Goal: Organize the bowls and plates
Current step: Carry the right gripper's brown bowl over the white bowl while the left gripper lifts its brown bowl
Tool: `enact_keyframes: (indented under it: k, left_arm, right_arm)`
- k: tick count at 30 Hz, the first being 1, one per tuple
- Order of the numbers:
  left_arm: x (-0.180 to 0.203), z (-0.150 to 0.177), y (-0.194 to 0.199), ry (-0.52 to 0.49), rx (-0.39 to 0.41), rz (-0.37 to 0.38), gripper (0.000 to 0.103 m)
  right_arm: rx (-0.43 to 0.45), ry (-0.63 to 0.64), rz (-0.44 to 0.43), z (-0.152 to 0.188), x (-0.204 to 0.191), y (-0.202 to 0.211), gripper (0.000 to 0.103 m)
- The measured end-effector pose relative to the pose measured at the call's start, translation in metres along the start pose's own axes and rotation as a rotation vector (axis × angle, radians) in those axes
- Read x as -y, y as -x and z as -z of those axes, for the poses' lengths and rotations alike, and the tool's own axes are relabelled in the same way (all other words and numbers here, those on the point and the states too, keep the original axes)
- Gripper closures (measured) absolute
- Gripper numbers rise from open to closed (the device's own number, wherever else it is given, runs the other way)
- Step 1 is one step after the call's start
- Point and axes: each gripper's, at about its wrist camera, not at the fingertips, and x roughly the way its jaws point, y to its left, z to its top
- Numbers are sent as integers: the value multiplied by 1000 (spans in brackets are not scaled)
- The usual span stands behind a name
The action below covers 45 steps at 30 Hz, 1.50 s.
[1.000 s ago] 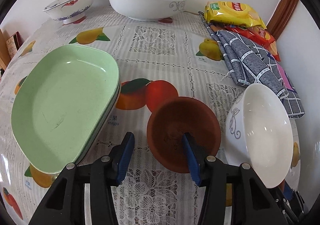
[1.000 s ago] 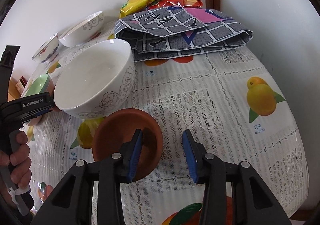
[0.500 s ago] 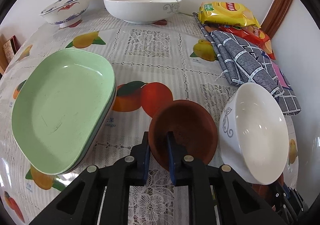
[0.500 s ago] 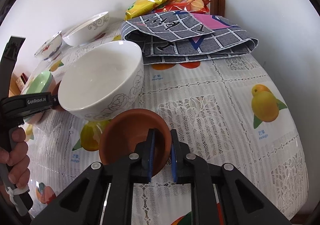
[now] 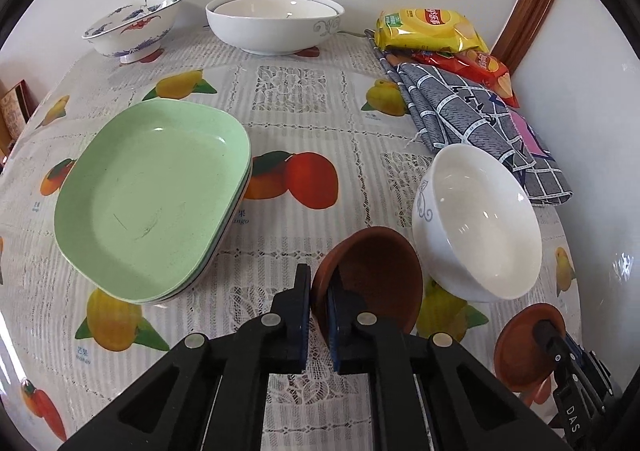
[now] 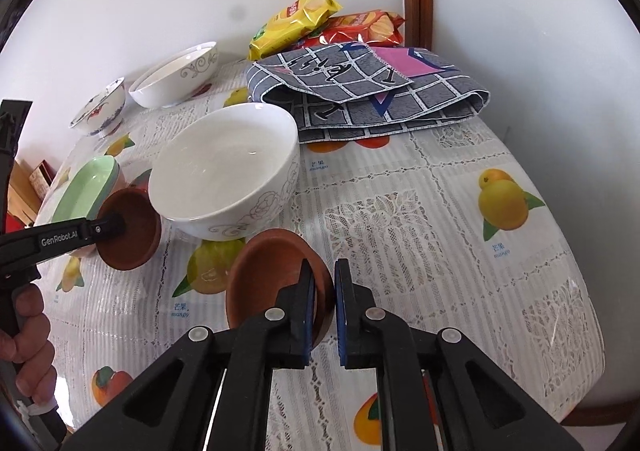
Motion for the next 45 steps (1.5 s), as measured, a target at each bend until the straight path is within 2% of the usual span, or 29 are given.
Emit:
enact_keyframes:
  k: [13,24,33,45]
  left_arm:
    - [-11,-17,53,-56,60,29,95]
    - [-12,-37,68,-110,89,53,95]
    - [-20,-49,59,-91,82,64,95]
    - [-36,-64,42,-55,70,43,95]
  right_arm:
    - [107,-92,29,-20,-11,52,94]
    - [176,-142,70,-43,-19,73,94]
    - [160,-130,76,-59,-30,57,93]
    - [95,-76,62,-72,-51,16,93]
